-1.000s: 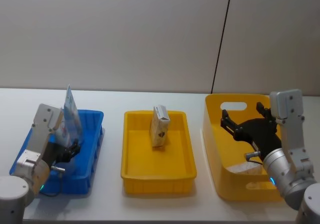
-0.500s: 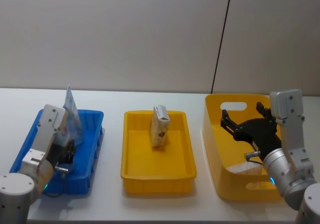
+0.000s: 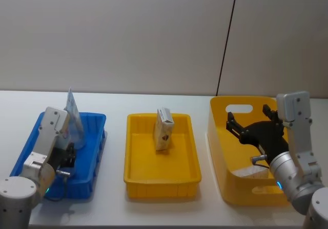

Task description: Bimanual collaborative sorting of washing and personal care products

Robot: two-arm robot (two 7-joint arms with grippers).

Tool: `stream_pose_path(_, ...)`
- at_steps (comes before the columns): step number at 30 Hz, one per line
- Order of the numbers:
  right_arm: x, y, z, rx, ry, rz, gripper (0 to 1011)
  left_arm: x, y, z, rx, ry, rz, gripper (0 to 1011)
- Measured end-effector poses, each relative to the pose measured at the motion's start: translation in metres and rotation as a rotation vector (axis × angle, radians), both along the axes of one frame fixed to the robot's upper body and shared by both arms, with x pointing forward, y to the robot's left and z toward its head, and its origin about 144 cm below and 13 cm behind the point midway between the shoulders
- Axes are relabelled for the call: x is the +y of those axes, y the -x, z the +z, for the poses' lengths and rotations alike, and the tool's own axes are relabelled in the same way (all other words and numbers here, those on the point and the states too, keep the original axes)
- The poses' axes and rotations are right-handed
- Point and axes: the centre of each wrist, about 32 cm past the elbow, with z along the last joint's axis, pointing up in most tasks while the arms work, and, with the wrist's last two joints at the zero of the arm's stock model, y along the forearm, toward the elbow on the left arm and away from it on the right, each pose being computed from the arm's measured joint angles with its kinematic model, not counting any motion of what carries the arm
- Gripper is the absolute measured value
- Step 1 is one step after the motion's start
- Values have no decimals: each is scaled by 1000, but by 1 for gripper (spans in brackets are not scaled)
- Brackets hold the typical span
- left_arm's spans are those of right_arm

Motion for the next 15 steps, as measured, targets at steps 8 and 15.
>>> stream_pose_path(8, 0, 0, 0, 0, 0, 0, 1002, 2, 2, 1, -32, 12, -3, 327)
stream_pose_path(15, 0, 0, 0, 0, 0, 0, 1002, 3, 7, 7, -103, 31, -29, 301)
